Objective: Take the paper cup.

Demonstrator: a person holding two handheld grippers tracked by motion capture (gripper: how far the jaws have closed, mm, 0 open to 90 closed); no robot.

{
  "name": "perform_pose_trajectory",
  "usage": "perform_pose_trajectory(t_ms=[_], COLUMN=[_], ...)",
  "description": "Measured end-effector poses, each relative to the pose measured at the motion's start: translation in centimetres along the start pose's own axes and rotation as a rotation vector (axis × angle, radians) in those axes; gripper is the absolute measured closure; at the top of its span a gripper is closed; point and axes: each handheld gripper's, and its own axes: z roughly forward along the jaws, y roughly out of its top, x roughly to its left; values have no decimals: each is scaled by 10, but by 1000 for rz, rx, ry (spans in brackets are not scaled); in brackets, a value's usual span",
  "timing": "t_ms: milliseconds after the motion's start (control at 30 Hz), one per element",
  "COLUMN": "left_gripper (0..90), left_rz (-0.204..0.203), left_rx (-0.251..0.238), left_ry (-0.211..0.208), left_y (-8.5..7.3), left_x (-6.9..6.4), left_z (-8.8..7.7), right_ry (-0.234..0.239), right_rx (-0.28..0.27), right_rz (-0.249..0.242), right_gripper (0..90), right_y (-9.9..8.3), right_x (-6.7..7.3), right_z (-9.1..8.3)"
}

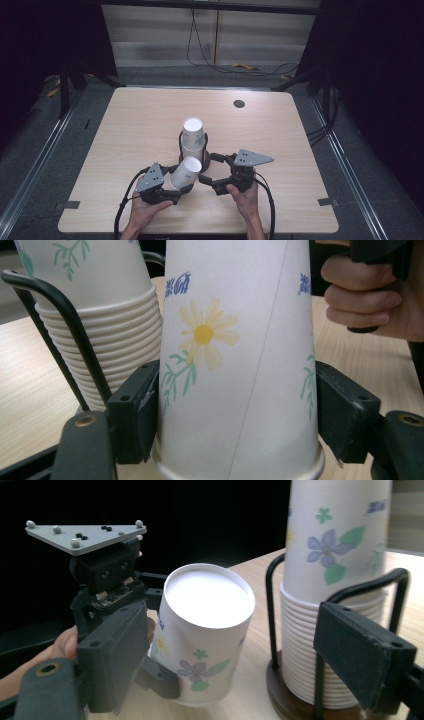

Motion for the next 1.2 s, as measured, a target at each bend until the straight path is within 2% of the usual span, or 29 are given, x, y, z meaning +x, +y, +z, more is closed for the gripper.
perform_pose_trajectory(t_ms=[200,333,467,567,633,767,933,1100,1133,1200], left_gripper=[281,281,282,283,285,285,285,285,285,286], left_rz=[19,19,37,44,33,45,75,85,99,114], left_rx=[31,53,83,97,95,126,164,188,200,208], left_ry=[-16,-13,-24,-25,-15,-27,-38,-52,-56,-39], left_y=[3,5,10,13,13,15,20,23,25,27], left_x=[1,2,2,4,4,5,5,4,4,3], left_z=[0,0,0,-1,0,0,3,6,7,7], right_ry=[-34,-54,-39,-44,-44,-32,-22,-16,-16,-12], right_rx=[17,22,24,41,55,85,122,149,154,171], right_rz=[-21,-7,-5,-9,-7,-22,-34,-34,-35,-40], right_gripper=[148,148,149,149,148,148,147,147,147,147], right_y=[-4,-8,-8,-9,-10,-11,-12,-11,-11,-10], right_x=[-1,-4,-5,-6,-7,-7,-7,-8,-8,-8], right_z=[-9,-15,-19,-20,-21,-23,-24,-24,-24,-24])
